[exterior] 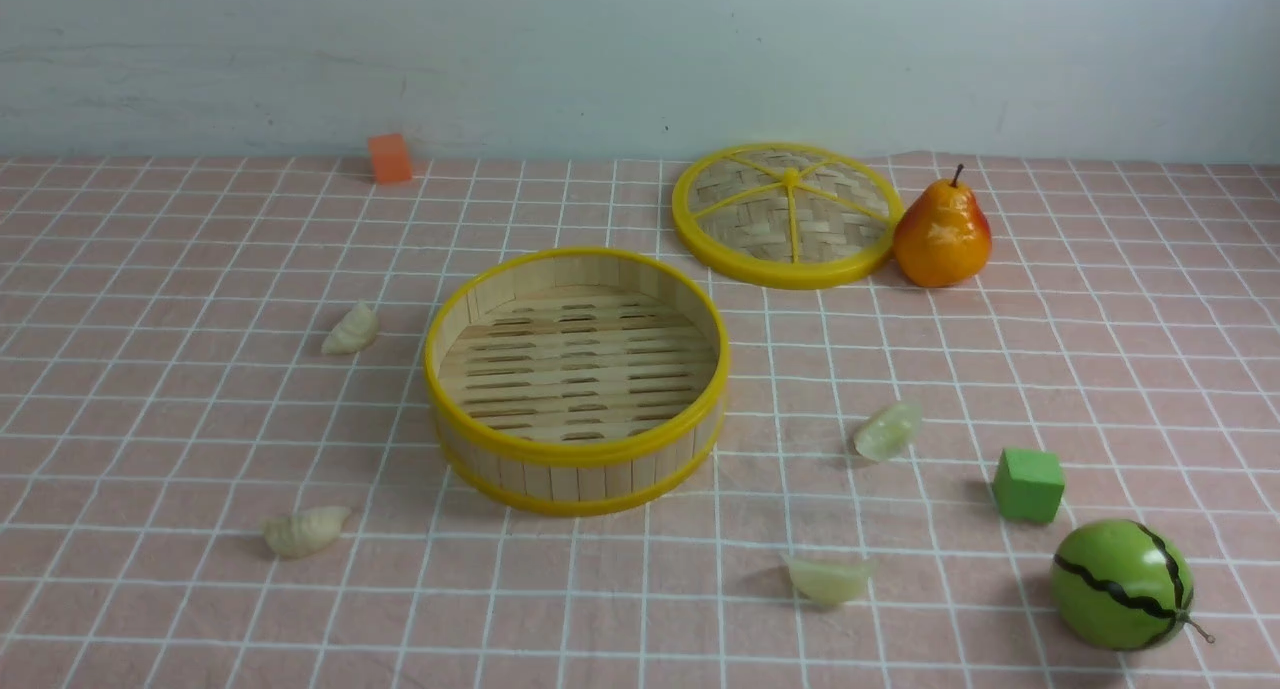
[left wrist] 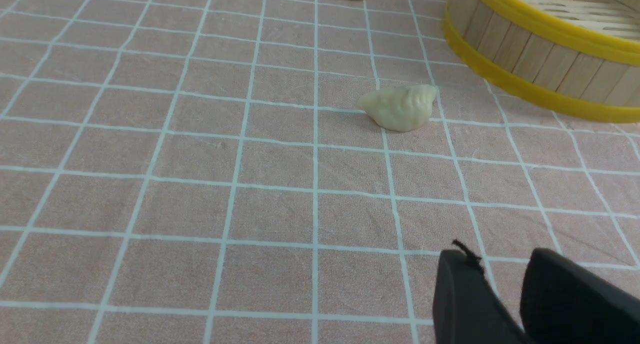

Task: Put the dumplings into the steamer on the table with the pink tablecloth.
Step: 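Reach for and grasp a dumpling on the table with the left gripper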

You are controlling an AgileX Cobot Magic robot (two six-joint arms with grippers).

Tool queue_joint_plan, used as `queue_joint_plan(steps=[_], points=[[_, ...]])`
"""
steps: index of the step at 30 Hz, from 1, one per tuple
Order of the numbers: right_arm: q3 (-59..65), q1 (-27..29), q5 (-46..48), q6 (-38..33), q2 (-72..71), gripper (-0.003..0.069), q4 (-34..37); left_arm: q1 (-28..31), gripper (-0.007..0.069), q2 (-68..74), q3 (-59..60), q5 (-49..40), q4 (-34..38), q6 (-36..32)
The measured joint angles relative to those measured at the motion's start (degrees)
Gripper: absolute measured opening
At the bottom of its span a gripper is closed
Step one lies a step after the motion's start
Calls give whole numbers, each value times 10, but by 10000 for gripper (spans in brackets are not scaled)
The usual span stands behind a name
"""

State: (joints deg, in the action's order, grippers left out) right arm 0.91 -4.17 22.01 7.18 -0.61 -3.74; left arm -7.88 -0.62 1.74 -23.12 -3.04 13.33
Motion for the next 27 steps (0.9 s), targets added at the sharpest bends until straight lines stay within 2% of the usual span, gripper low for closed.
queue_joint_plan(steps=[27], points=[[0,0,0,0,0,239,0,0,205,0,0,1,-8,0]])
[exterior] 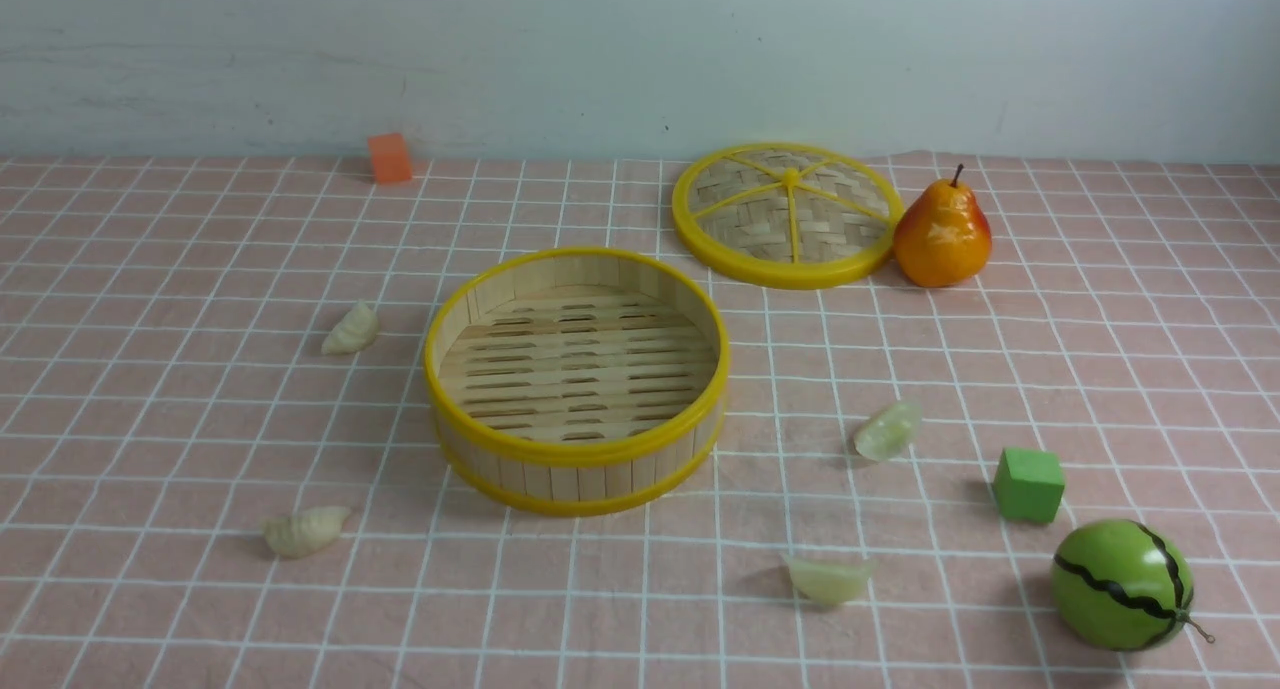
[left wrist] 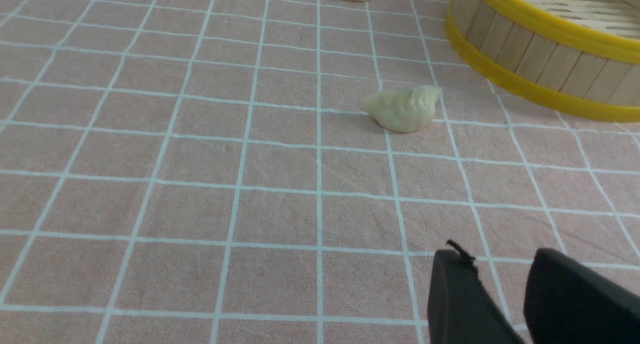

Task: Put the dumplings into the steamer on the table with the pink tablecloth.
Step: 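Reach for and grasp a dumpling on the table with the left gripper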

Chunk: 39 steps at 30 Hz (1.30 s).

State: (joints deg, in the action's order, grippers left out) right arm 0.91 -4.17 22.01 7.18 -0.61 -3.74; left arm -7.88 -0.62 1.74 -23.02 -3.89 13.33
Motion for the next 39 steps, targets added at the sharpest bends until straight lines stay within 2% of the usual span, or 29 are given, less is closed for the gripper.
queue_joint_plan(steps=[8,14,20,23,27,28,30,33,36,38,39], points=[[0,0,0,0,0,239,-8,0,214,0,0,6,-2,0],[3,0,-24,0,0,239,-55,0,217,0,1,103,-2,0],[6,0,-235,5,0,239,-60,0,224,0,1,294,-5,-2],[6,0,-378,19,0,239,-60,0,229,0,1,372,-7,0],[6,0,-467,30,0,239,-60,0,232,0,1,446,6,47],[6,0,-489,30,0,239,-60,0,232,0,1,472,20,90],[5,0,-501,32,0,239,-60,0,225,0,-13,472,28,134],[-9,0,-497,32,5,219,-60,0,177,6,-64,424,15,146],[-75,0,-474,37,54,73,-63,0,34,84,-194,316,-6,139],[-116,0,-435,41,104,-1,-65,0,-14,152,-256,267,-10,136],[-124,0,-424,41,109,-7,-65,0,-14,160,-266,264,-10,136]])
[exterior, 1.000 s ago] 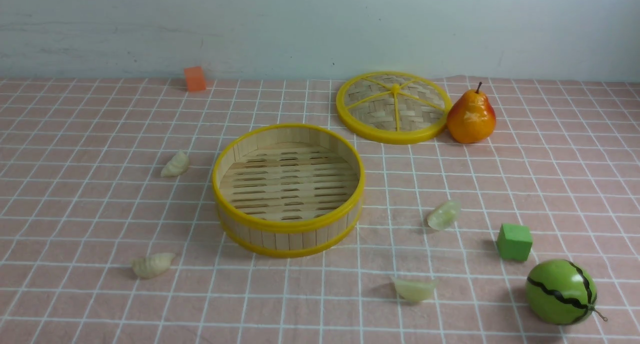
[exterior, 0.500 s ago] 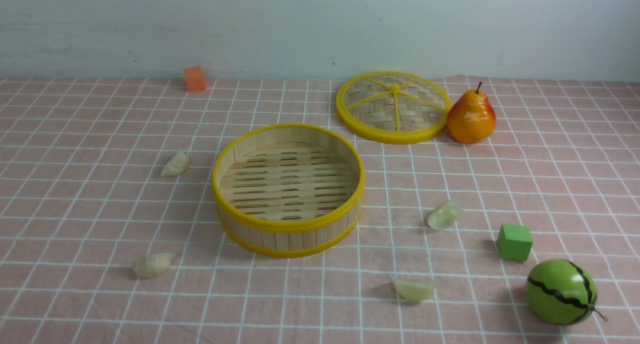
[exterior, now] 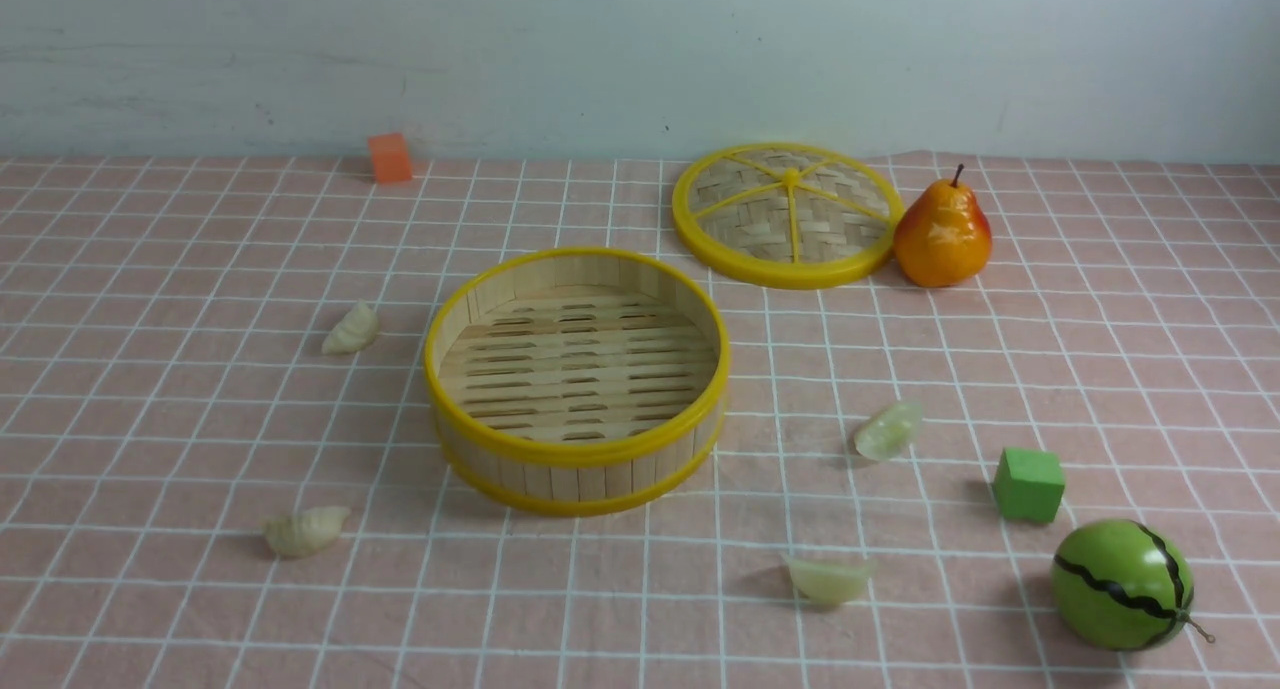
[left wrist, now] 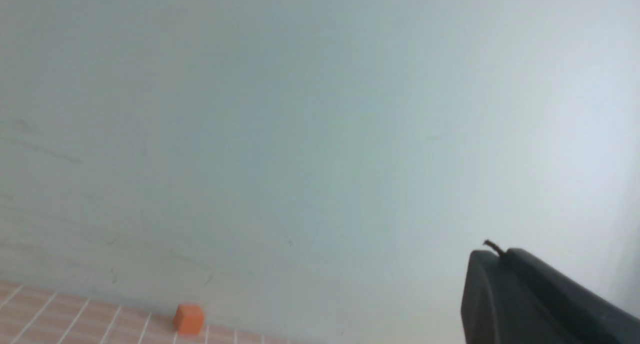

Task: Put the dumplings into the steamer on the table with the pink tablecloth.
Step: 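Reach for and grasp a dumpling on the table with the left gripper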

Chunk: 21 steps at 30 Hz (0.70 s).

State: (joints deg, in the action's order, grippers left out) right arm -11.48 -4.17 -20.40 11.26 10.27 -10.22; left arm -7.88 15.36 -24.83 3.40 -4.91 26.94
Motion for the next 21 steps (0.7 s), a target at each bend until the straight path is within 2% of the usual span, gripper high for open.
queue_joint_plan(steps=[1,3,4,5,7,8,10,12,13,15,18,21], points=[[-16,0,32,1,21,-14,0,0,-14,29,-18,-12,0,0],[-72,0,154,6,95,-13,0,-3,-14,134,-67,-34,-4,0],[-76,0,154,6,101,-11,2,-3,-14,134,-67,-40,-4,0],[-116,0,262,22,150,-8,12,-12,-14,196,-99,-75,-8,-1],[-168,0,379,38,218,-6,28,-30,-14,260,-144,-140,-11,-7],[-178,0,390,39,224,-6,30,-33,-14,272,-149,-147,-11,-7],[-232,0,506,40,300,-4,50,-66,-14,345,-211,-253,-11,-28],[-254,0,560,26,343,-4,71,-82,-14,394,-253,-331,-2,-44],[-258,0,571,22,352,-3,79,-85,-14,406,-258,-337,2,-46],[-268,0,620,-15,408,-2,141,-92,-14,480,-305,-388,39,-66],[-268,0,668,-101,461,0,231,-92,-14,552,-347,-394,75,-90],[-268,0,700,-204,496,0,265,-92,-14,612,-402,-399,97,-100]])
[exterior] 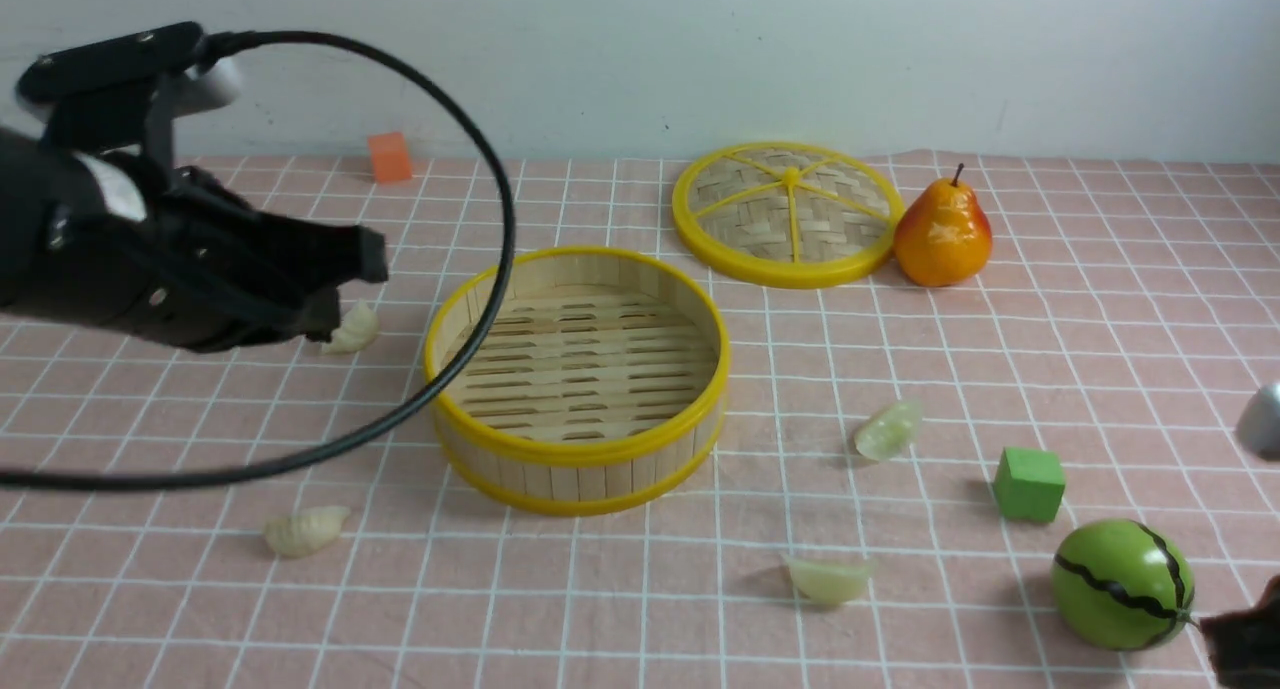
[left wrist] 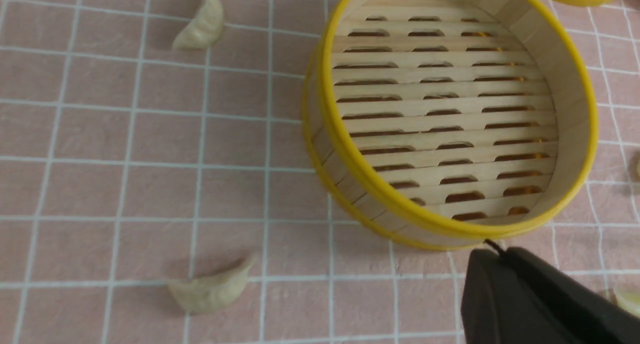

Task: Put the dumplings into the steamer on the table with the pink tablecloth.
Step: 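Reach for and grasp a dumpling on the table with the left gripper, then place the dumpling into the bamboo steamer basket with the left gripper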

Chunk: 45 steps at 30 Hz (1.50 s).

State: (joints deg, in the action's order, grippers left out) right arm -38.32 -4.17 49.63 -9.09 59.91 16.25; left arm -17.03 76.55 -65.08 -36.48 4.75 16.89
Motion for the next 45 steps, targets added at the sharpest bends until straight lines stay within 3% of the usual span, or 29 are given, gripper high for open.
queue_joint_plan(steps=[7,9,15,20,25,30,34,36,38,41,45], points=[[-3,0,-30,-67,49,5,29,0,2,152,-167,-71,-20,-3],[-3,0,-40,-72,61,7,41,5,52,211,-225,-85,-43,-3],[-4,0,-45,-178,82,10,135,72,359,355,-380,-147,-29,-37],[-4,0,-37,-299,92,10,249,102,459,444,-440,-149,-47,-80],[-4,0,-10,-394,128,10,333,115,465,530,-470,-116,-74,-83],[-4,0,3,-424,155,10,361,116,460,572,-474,-70,-84,-83],[-4,0,6,-427,166,10,371,116,369,583,-475,-61,-82,-80],[-4,0,6,-427,167,10,375,116,229,583,-475,-61,-82,-71],[-4,0,6,-428,167,10,378,116,175,581,-475,-63,-82,-61],[-4,0,6,-428,167,11,379,116,185,569,-474,-71,-76,-56],[-4,0,6,-428,167,13,383,107,185,496,-474,-96,-15,-57]])
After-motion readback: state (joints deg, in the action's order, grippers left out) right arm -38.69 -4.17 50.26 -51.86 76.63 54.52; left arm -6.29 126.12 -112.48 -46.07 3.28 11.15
